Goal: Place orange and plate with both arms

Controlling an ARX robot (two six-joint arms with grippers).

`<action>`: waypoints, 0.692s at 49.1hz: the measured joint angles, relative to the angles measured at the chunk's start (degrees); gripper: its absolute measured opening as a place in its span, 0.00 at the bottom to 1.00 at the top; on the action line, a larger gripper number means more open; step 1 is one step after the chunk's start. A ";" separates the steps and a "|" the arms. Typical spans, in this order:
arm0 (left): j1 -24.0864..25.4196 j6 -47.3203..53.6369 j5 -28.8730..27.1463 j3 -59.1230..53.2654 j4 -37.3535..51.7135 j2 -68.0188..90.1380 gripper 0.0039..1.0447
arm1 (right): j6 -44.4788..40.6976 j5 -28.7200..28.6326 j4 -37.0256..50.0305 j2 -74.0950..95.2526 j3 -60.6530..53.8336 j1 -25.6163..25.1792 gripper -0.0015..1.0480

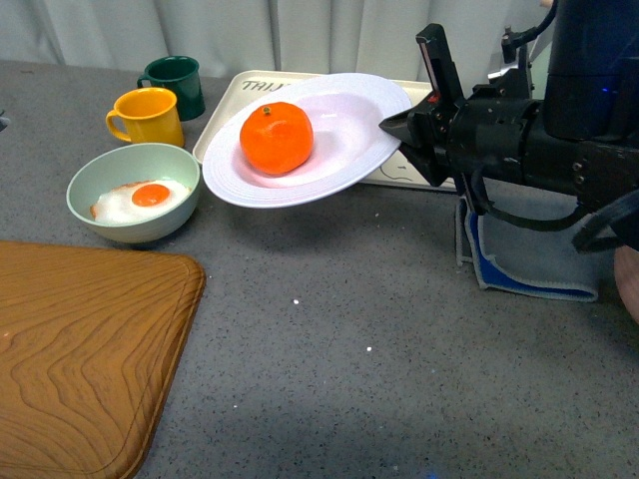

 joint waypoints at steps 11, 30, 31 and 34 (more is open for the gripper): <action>0.00 0.00 0.00 0.00 0.00 0.00 0.94 | 0.90 -0.24 -5.62 7.93 12.52 -1.01 0.01; -0.02 0.00 0.00 0.00 0.00 0.00 0.94 | 1.07 -0.02 -17.14 17.51 31.34 -2.08 0.01; 0.00 0.00 0.00 0.00 0.00 0.00 0.94 | 1.05 -0.02 -17.55 17.90 32.04 -2.05 0.01; 0.00 0.00 0.00 0.00 0.00 0.00 0.94 | 0.72 0.35 -19.21 18.84 33.70 -1.88 0.01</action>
